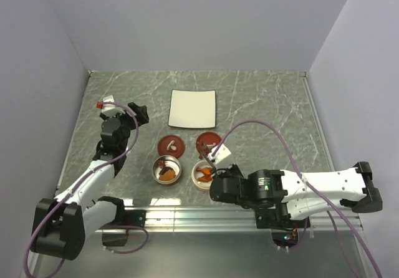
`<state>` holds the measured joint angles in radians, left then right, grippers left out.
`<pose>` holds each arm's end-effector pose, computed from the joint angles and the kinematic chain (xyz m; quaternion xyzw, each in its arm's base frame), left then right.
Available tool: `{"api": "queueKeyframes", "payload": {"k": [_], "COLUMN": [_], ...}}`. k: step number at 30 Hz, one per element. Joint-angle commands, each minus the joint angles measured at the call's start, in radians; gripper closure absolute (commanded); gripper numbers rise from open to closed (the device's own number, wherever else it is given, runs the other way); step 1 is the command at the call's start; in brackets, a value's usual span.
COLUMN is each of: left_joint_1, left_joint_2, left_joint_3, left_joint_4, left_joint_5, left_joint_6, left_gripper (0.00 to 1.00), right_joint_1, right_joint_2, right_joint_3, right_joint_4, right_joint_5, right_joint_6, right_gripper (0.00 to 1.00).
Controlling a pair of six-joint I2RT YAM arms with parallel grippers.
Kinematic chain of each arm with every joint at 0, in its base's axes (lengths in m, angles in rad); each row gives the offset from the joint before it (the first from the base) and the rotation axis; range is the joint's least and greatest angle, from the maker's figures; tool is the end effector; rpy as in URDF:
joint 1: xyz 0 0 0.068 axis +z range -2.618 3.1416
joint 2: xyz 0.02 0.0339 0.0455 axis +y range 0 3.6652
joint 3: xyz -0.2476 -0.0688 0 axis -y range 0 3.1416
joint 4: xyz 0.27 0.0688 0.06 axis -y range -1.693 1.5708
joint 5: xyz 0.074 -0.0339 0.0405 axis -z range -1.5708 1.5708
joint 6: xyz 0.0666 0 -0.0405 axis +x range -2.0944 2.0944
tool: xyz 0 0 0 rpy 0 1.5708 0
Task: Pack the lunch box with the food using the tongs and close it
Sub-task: Place the food into the lunch box
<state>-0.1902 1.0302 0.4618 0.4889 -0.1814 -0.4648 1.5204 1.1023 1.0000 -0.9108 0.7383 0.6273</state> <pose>0.2885 -0.0433 0.2199 -0.1610 0.7163 -0.1543 0.6612 0.0573 0.2456 0.2620 -0.2976 0.8516 0.0603 0.4273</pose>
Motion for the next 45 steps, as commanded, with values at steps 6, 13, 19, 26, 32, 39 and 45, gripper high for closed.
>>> {"api": "queueKeyframes", "payload": {"k": [6,13,19,26,32,39,45], "left_joint_1": [0.005,0.006,0.005,0.006,0.006,0.006,0.006], "left_joint_2": [-0.025,-0.036,-0.038,-0.041,-0.039,-0.042,-0.038], "left_joint_3": [-0.005,-0.011,-0.011,-0.012,-0.012,-0.014,-0.012], "left_joint_4": [0.034,0.036,0.034,0.034,0.036,0.034,0.037], "left_joint_5": [0.002,0.003,0.007,0.007,0.008,0.010,0.010], "left_joint_6": [0.002,0.000,0.000,-0.003,-0.002,-0.002,-0.003], "left_gripper": [0.01,0.01,0.00,0.01,0.01,0.00,0.01], "right_joint_1": [0.090,0.107,0.110,0.116,0.127,0.129,0.127], "right_joint_2": [0.027,0.064,0.073,0.090,0.099,0.085,0.059], "right_joint_3": [0.023,0.019,0.005,0.022,0.028,0.040,0.046], "right_joint_4": [-0.068,-0.060,-0.026,-0.088,-0.128,-0.180,-0.145], "right_joint_5": [0.070,0.055,0.033,0.033,0.045,0.108,0.150], "right_joint_6": [0.132,0.144,0.132,0.184,0.225,0.270,0.227], "right_gripper": [0.61,0.61,0.60,0.54,0.50,0.50,0.49]}}
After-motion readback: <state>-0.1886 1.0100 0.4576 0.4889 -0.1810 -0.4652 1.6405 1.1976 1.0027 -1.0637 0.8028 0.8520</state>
